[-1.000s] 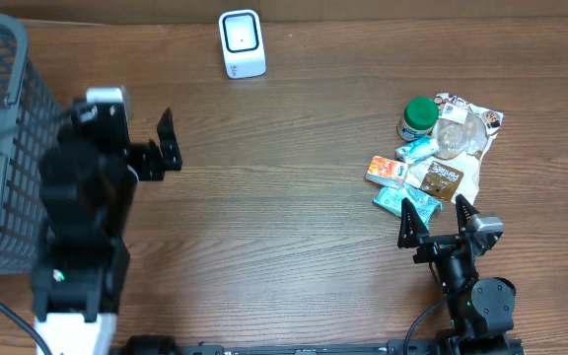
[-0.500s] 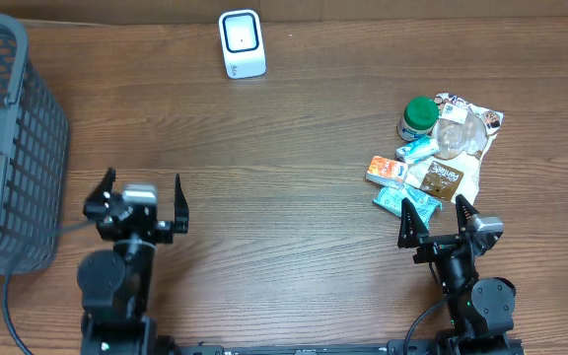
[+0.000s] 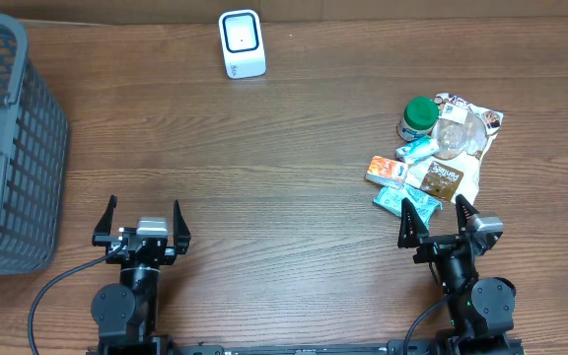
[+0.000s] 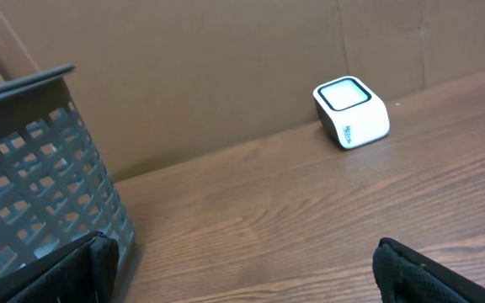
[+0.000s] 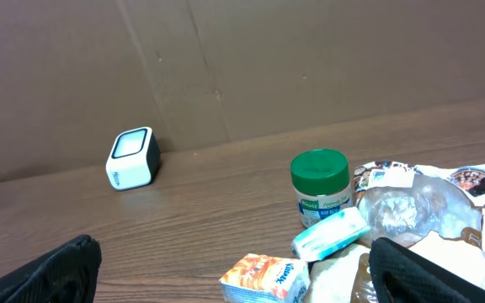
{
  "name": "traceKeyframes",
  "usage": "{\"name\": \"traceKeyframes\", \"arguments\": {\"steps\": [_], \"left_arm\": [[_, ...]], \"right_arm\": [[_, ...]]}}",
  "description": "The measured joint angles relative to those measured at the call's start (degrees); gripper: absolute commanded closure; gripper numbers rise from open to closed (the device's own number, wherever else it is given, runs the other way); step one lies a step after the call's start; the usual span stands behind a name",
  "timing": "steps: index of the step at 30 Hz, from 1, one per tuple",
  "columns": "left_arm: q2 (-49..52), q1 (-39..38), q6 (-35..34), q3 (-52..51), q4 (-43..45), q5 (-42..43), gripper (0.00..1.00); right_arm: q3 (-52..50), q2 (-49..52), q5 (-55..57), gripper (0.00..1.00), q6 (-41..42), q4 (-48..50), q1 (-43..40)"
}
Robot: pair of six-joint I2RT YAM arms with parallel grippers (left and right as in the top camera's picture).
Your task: Scan the item barcode
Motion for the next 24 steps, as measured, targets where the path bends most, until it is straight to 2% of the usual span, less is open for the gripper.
{"name": "traceKeyframes", "arguments": {"steps": [9,24], "left_arm": [[-4.48,0.0,3.85,-2.29,-6.14,0.02,0.0],[-5.29,0.0,4.07,-2.36,-6.05,0.02,0.0]], "right_arm": [[0.0,0.0,0.02,0.0,-0.02,-0.02,0.0],[0.0,0.0,0.02,0.0,-0.02,-0.02,0.0]]}}
